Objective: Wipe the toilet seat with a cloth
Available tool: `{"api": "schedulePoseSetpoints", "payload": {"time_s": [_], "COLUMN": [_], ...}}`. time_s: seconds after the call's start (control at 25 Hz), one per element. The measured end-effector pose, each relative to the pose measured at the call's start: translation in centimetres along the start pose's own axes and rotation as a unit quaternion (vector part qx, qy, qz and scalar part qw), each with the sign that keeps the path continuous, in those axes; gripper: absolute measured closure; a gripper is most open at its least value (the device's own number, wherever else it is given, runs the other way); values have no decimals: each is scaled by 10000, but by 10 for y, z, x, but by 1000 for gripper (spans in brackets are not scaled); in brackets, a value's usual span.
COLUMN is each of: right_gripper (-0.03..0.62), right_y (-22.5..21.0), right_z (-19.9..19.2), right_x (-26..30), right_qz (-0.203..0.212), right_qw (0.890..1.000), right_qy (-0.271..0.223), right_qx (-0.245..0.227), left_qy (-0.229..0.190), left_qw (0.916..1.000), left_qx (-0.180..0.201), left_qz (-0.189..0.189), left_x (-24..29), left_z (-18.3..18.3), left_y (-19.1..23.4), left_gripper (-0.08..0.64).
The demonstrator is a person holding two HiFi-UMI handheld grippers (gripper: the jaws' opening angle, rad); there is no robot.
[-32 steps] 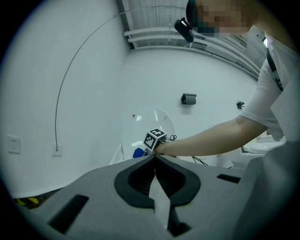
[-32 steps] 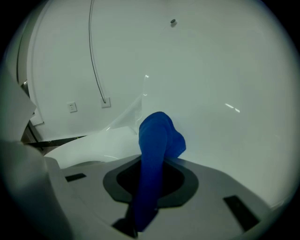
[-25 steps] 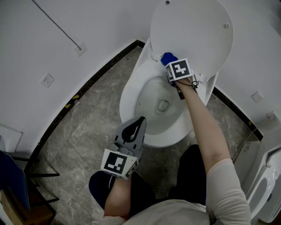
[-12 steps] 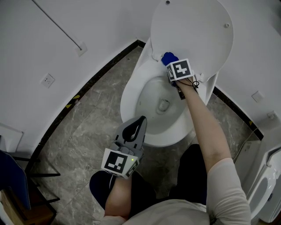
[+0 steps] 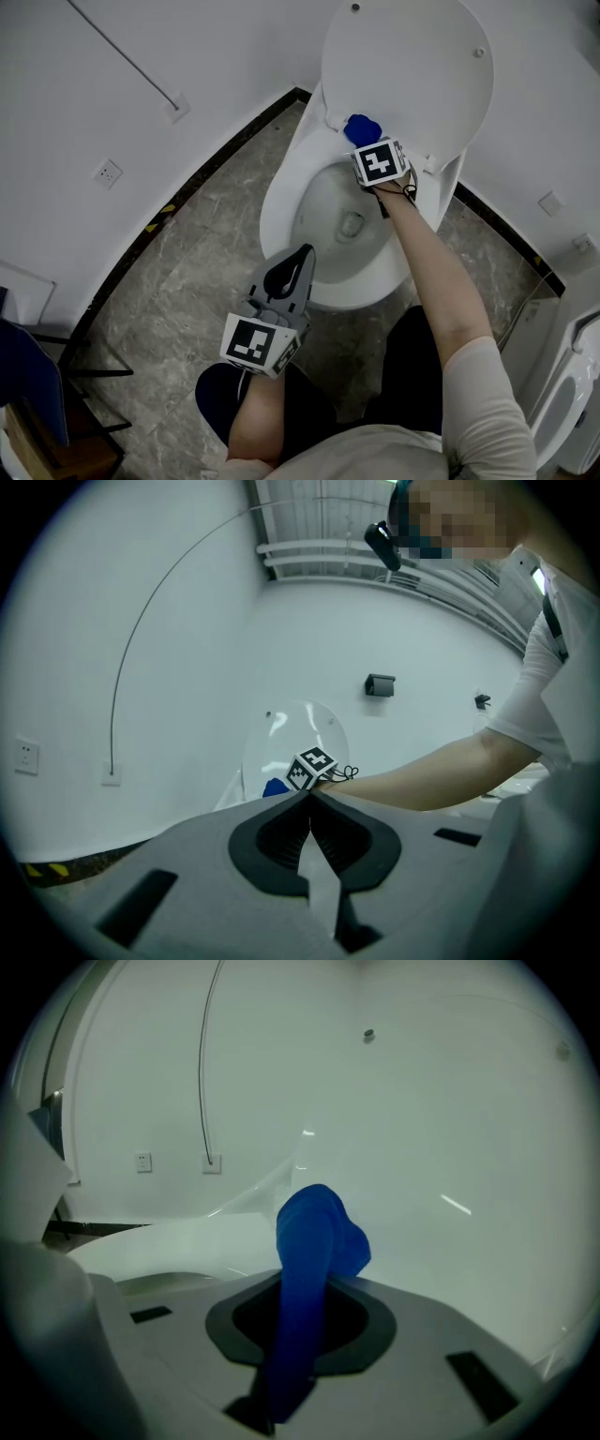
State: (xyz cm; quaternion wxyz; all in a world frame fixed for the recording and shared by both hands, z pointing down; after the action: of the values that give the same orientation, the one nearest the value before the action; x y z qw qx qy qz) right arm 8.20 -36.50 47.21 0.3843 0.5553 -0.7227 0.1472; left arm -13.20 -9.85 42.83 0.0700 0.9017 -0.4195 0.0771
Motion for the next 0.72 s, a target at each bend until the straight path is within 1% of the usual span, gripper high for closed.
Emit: {"api": "schedulePoseSetpoints", "payload": {"time_s": [0.12,0.24,0.32,0.52,0.64,0.72], "right_gripper": [529,529,529,529,529,529], "right_y": [4,8,10,14,8,4], "right_z": [-4,-3,-4,-12,-15,-18], "right_x": [-5,-13,-19,-37,-53,-63], "right_qz": [64,124,204,471,720,782], "right_qw": [10000,9997,9991,9944,9874,9837], "right_qy": [-20,-209,-373,-936,-1391,-1583], "right_qx": [-28,-64,1,111,232,330], "left_qy": [3,17,-12,-18,-46,-47], "left_qw": [10000,10000,10000,10000,10000,9999], "left_qx": [-13,-16,2,61,51,90], "left_qz": [17,19,14,20,33,44], "left_x": [-1,1,1,1,1,1], "left_z": [0,-1,2,5,7,8], "left_y": [0,-1,-3,-4,-6,-8], "left_gripper": [552,552,552,552,552,552]}}
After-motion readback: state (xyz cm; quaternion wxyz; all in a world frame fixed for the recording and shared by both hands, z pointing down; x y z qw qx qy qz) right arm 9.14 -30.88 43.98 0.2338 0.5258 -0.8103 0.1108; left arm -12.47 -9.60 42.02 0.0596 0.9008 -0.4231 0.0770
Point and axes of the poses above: the fingertips, and each gripper's own axes: x forward along the fingers, y to its left, z out of its top, the point moved 9 cm from there along -x, backward along the fingers, and after that the axes turned 11 degrees about y, right-handed, at the moved point
